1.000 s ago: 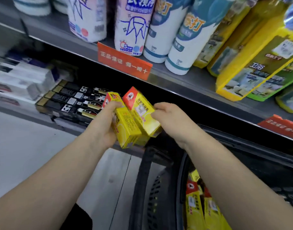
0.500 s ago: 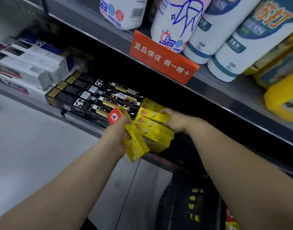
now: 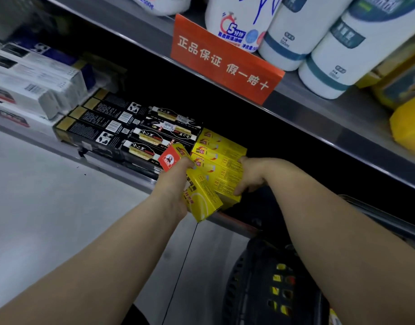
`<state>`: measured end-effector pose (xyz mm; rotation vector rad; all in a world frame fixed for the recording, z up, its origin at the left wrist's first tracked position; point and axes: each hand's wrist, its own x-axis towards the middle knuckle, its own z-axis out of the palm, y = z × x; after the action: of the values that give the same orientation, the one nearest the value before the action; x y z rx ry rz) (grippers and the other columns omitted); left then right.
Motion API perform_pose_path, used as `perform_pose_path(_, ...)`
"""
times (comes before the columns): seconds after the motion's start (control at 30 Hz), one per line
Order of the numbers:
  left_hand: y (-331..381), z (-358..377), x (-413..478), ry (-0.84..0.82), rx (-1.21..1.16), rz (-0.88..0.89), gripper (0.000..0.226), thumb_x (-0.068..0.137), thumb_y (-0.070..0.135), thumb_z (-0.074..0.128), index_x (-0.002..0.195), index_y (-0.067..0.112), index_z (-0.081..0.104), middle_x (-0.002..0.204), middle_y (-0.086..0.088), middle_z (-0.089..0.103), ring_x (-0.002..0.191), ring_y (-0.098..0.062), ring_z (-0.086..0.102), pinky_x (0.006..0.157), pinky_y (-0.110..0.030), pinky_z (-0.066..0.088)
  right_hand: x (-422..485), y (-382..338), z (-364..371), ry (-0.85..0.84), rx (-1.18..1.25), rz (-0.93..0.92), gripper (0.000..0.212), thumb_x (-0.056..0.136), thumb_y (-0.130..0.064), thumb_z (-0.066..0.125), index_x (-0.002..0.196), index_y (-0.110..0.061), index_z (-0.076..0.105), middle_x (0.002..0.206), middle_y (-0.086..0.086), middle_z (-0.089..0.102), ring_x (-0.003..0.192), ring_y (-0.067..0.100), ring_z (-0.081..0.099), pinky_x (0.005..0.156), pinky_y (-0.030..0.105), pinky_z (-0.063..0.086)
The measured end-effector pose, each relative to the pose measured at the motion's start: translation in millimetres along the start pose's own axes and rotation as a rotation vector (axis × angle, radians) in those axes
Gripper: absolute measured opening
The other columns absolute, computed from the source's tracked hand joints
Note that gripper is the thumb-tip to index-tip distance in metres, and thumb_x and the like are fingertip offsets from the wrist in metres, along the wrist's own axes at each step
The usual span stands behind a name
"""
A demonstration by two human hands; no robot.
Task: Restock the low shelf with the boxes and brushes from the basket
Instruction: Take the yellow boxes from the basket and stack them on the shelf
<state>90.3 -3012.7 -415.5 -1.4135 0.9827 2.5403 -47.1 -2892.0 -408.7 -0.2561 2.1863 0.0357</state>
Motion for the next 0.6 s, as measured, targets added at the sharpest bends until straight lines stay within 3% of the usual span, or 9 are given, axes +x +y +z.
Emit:
perform_pose_path(0.1, -0.6, 1.8, -2.4, 0.070, -0.004, 0.031, 0.040, 0.080, 0.018, 0.061, 0.119, 0.014, 0.051, 0.108, -0.013, 0.068, 0.077, -0.026, 0.065, 0.052, -0.028, 0.047, -13.0, -5.4, -4.1, 0.047, -0.130, -0.009, 0.081, 0.075, -0.022, 0.078, 0.139, 0.000, 0.033, 0.127, 0.017, 0.057, 0.109, 0.031, 0.061, 0.096, 0.042, 0.049)
perform_pose_path(0.17, -0.2, 3.0, -3.1, 0.112, 0.006, 0.099, 0.044, 0.081, 0.020, 0.062, 0.122, 0.016, 0.049, 0.107, -0.010, 0.065, 0.077, -0.022, 0.062, 0.049, -0.026, 0.045, -25.6, -13.3, -10.0, 0.191, -0.215, -0.088, 0.081, 0.077, -0.033, 0.075, 0.141, -0.005, 0.033, 0.135, 0.013, 0.050, 0.119, 0.027, 0.053, 0.099, 0.034, 0.045)
perform_pose_path(0.23, 0.2, 4.4, -2.1, 0.109, -0.003, 0.184, 0.043, 0.081, 0.019, 0.064, 0.121, 0.018, 0.049, 0.100, -0.005, 0.065, 0.079, -0.019, 0.062, 0.050, -0.024, 0.045, -39.6, -21.7, -12.9, 0.195, -0.018, -0.218, 0.083, 0.078, -0.039, 0.071, 0.145, -0.020, 0.026, 0.143, 0.008, 0.041, 0.126, 0.023, 0.045, 0.103, 0.031, 0.040)
perform_pose_path(0.3, 0.4, 6.5, -3.5, 0.061, 0.006, 0.250, 0.039, 0.081, 0.021, 0.067, 0.117, 0.021, 0.052, 0.096, 0.000, 0.066, 0.081, -0.016, 0.064, 0.048, -0.022, 0.049, -58.3, -30.2, -7.4, 0.049, 0.231, -0.371, 0.080, 0.076, -0.039, 0.072, 0.142, -0.034, 0.028, 0.144, 0.001, 0.038, 0.128, 0.016, 0.042, 0.105, 0.032, 0.039)
perform_pose_path(0.37, -0.8, 9.4, -6.0, -0.018, 0.038, 0.270, 0.033, 0.081, 0.024, 0.070, 0.112, 0.022, 0.057, 0.096, 0.003, 0.069, 0.084, -0.013, 0.066, 0.059, -0.025, 0.056, -67.7, -33.7, -0.3, 0.015, 0.258, -0.458, 0.077, 0.077, -0.034, 0.073, 0.141, -0.033, 0.029, 0.141, 0.000, 0.038, 0.131, 0.013, 0.038, 0.104, 0.031, 0.040)
perform_pose_path(0.47, -4.3, 12.1, -7.5, -0.114, 0.130, 0.282, 0.027, 0.082, 0.033, 0.069, 0.104, 0.020, 0.061, 0.100, 0.002, 0.069, 0.095, -0.016, 0.066, 0.080, -0.028, 0.052, -62.9, -31.1, -5.8, 0.222, 0.237, -0.496, 0.057, 0.083, -0.019, 0.069, 0.131, -0.017, 0.039, 0.129, 0.009, 0.053, 0.109, 0.018, 0.055, 0.088, 0.032, 0.048)
perform_pose_path(0.53, -6.9, 11.8, -4.7, -0.088, 0.308, 0.336, 0.045, 0.081, 0.040, 0.068, 0.117, 0.016, 0.053, 0.106, 0.003, 0.063, 0.099, -0.017, 0.062, 0.084, -0.029, 0.049, -54.3, -24.1, -14.8, 0.319, 0.298, -0.476, 0.044, 0.084, -0.017, 0.067, 0.121, -0.016, 0.044, 0.117, 0.010, 0.061, 0.092, 0.021, 0.060, 0.077, 0.032, 0.050)
perform_pose_path(0.6, -10.8, 9.6, -1.5, -0.063, 0.659, 0.476, 0.060, 0.081, 0.038, 0.068, 0.132, 0.016, 0.044, 0.119, -0.001, 0.054, 0.108, -0.020, 0.056, 0.085, -0.032, 0.047, -42.1, -16.6, -23.6, 0.483, 0.223, -0.405, 0.041, 0.085, -0.026, 0.066, 0.118, -0.018, 0.044, 0.107, 0.004, 0.059, 0.084, 0.021, 0.057, 0.068, 0.029, 0.045)
